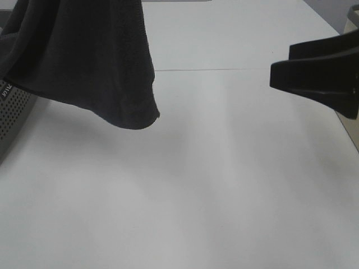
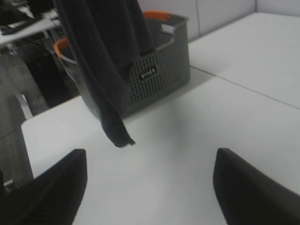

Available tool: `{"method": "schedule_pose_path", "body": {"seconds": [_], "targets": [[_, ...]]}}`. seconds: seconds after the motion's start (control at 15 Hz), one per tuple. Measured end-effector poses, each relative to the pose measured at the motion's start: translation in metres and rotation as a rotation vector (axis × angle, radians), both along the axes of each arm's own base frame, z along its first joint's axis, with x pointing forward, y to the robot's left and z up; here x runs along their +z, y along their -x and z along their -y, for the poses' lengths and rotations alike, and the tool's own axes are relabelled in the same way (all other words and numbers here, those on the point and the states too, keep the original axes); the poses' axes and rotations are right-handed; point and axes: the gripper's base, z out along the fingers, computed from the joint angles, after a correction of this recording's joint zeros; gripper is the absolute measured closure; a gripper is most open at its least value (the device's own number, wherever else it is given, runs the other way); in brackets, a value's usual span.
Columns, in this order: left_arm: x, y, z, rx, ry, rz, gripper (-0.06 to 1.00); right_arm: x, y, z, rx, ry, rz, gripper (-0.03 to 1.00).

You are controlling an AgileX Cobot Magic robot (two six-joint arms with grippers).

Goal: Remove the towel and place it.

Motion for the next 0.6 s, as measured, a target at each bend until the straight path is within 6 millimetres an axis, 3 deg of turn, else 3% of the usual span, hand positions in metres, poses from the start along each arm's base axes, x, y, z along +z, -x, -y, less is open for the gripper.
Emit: {"method": "schedule_pose_path", "body": {"seconds": [0.2, 0.6], "targets": [[0.0, 0.0, 0.003, -0.014, 0.032, -0.021, 0.94, -0.017, -0.022, -0.006, 0.091, -0.069, -0.027, 0.24], [-0.014, -0.02, 0.015, -0.002, 0.034, -0.047, 0.94, -0.03, -0.052, -0.076, 0.193, 0.09, -0.049, 0.24]]}}
